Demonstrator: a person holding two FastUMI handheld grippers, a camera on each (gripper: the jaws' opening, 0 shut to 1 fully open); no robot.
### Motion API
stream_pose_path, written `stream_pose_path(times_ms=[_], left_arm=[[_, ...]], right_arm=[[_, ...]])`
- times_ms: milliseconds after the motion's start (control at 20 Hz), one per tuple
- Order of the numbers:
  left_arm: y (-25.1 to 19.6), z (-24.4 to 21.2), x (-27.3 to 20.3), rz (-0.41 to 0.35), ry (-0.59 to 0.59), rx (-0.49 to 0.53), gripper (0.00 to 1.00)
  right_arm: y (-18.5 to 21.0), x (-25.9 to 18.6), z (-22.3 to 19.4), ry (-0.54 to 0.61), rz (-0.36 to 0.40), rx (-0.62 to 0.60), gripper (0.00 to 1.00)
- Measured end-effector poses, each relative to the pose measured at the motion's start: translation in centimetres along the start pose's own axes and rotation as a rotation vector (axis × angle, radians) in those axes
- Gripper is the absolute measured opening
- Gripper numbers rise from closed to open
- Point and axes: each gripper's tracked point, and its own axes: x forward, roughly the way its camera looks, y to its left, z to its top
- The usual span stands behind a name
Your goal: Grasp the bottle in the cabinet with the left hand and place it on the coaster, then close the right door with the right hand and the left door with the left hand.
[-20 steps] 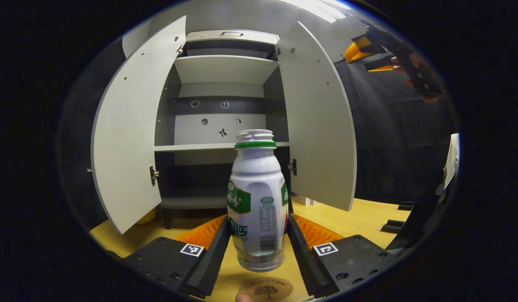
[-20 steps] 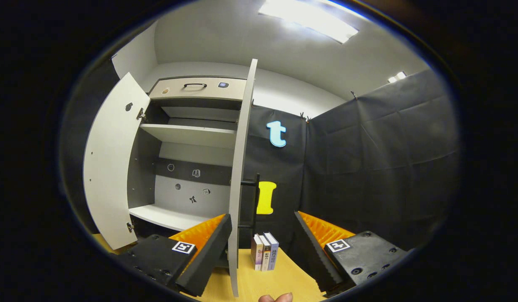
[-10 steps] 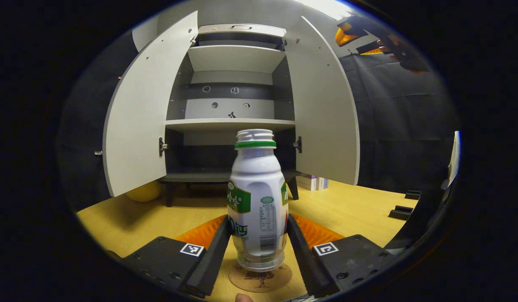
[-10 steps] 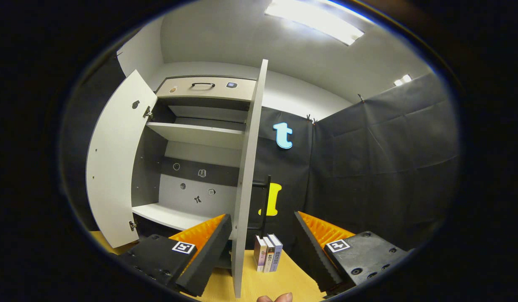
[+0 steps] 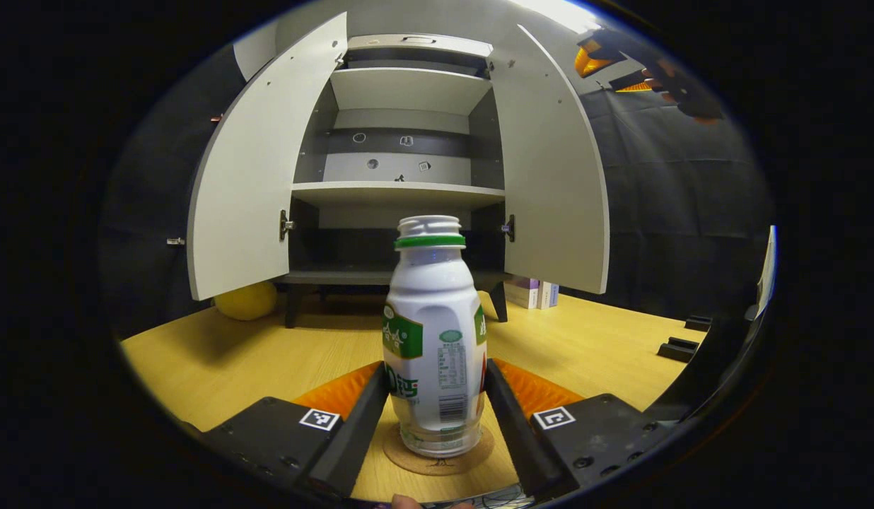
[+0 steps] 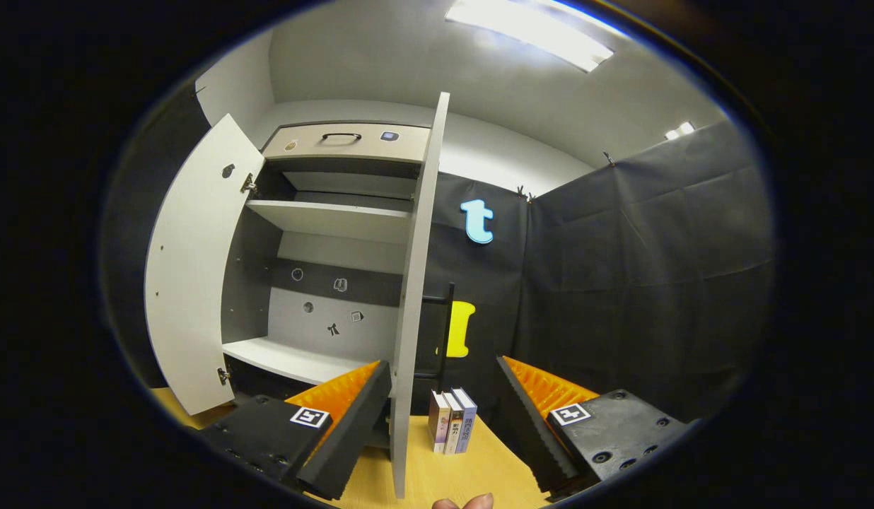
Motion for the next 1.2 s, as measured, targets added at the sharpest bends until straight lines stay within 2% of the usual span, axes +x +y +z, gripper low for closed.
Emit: stream_pose_path(times_ms=[100, 250, 450, 600, 850, 1000, 1200], left_arm=[[-0.1, -0.1, 0.0, 0.004, 0.009, 0.009, 0.85], [-0.3, -0.5, -0.3, -0.002, 0.031, 0.014, 0.95], [-0.6, -1.4, -2.3, -0.012, 0.082, 0.001, 0.95], [0.2, -0.1, -5.8, 0.002, 0.103, -0.008, 0.95], [5.0, 9.3, -11.8, 0.054, 0.051, -0.042, 0.95], [10.9, 16.2, -14.3, 0.148, -0.003, -0.048, 0.94], [17.6, 24.1, -15.3, 0.26, -0.045, -0.014, 0.94]], right_arm=[[0.0, -0.1, 0.1, 0.0, 0.0, 0.0, 0.97], [-0.1, -0.1, 0.0, 0.007, -0.005, 0.014, 0.97], [-0.1, 0.3, -0.8, 0.034, -0.008, 0.026, 0.98], [-0.6, 0.8, -1.1, 0.057, -0.011, 0.029, 0.98], [-2.8, 1.7, -1.0, 0.09, -0.04, 0.013, 0.97], [-4.0, 2.2, -0.5, 0.092, -0.071, 0.035, 0.97], [-5.9, 3.0, -1.8, 0.15, -0.117, 0.036, 0.97]])
